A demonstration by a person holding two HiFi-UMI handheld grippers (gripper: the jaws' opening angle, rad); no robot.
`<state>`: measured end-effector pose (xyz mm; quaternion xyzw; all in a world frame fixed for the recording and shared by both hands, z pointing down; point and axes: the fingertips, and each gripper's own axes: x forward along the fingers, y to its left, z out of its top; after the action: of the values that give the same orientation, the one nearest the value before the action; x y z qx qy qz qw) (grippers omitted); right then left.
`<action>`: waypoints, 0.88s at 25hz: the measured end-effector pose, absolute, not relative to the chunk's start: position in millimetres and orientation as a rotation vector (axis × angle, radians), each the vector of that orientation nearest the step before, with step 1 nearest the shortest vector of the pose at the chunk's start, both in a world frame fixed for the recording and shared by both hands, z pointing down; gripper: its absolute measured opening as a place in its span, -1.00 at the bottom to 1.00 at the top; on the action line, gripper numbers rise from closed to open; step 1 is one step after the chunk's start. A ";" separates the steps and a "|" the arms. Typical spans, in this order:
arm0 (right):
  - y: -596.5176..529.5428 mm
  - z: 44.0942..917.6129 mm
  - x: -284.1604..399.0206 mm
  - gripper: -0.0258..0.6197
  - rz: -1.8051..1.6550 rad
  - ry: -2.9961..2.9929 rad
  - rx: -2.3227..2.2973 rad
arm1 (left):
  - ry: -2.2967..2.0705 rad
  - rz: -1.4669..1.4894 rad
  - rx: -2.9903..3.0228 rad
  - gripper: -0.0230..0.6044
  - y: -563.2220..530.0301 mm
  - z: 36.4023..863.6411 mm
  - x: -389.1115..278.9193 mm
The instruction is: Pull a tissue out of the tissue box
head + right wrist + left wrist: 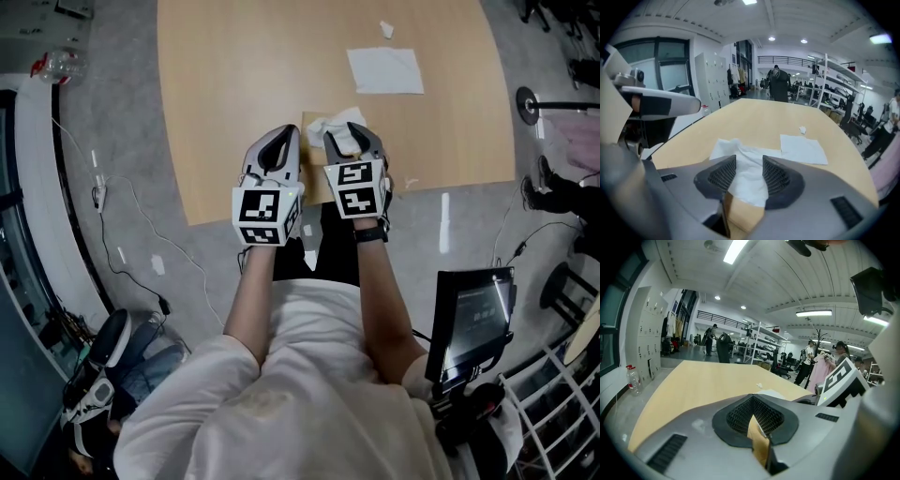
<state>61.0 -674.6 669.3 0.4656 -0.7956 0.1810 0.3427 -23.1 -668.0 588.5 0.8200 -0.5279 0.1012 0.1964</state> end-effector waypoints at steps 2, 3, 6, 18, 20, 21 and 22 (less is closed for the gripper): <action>-676.0 671.0 61.4 -0.37 0.405 -2.030 1.205 | -1.488 0.279 2.293 -0.92 -667.7 587.1 -26.2; -676.7 671.3 61.3 -0.37 0.369 -2.008 1.201 | -1.490 0.282 2.291 -0.92 -667.6 587.1 -27.2; -676.8 673.0 61.8 -0.39 0.277 -1.951 1.183 | -1.476 0.323 2.300 -0.92 -666.7 590.4 -25.7; -669.0 663.8 72.0 -0.86 0.366 -1.988 1.290 | -1.449 0.359 2.338 -0.92 -658.0 584.8 -17.7; -667.7 656.9 73.4 -0.87 0.360 -1.998 1.304 | -1.449 0.354 2.345 -0.92 -656.4 581.7 -16.8; -667.0 652.9 74.3 -0.87 0.359 -2.004 1.312 | -1.449 0.351 2.349 -0.92 -655.9 579.7 -15.8; -666.5 648.3 75.5 -0.87 0.358 -2.011 1.323 | -1.448 0.346 2.356 -0.92 -655.6 576.9 -14.2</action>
<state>75.5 -666.5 648.3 0.5098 -0.7751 0.1379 0.3468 -14.2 -655.6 576.9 0.8321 -0.5114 0.1222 0.1764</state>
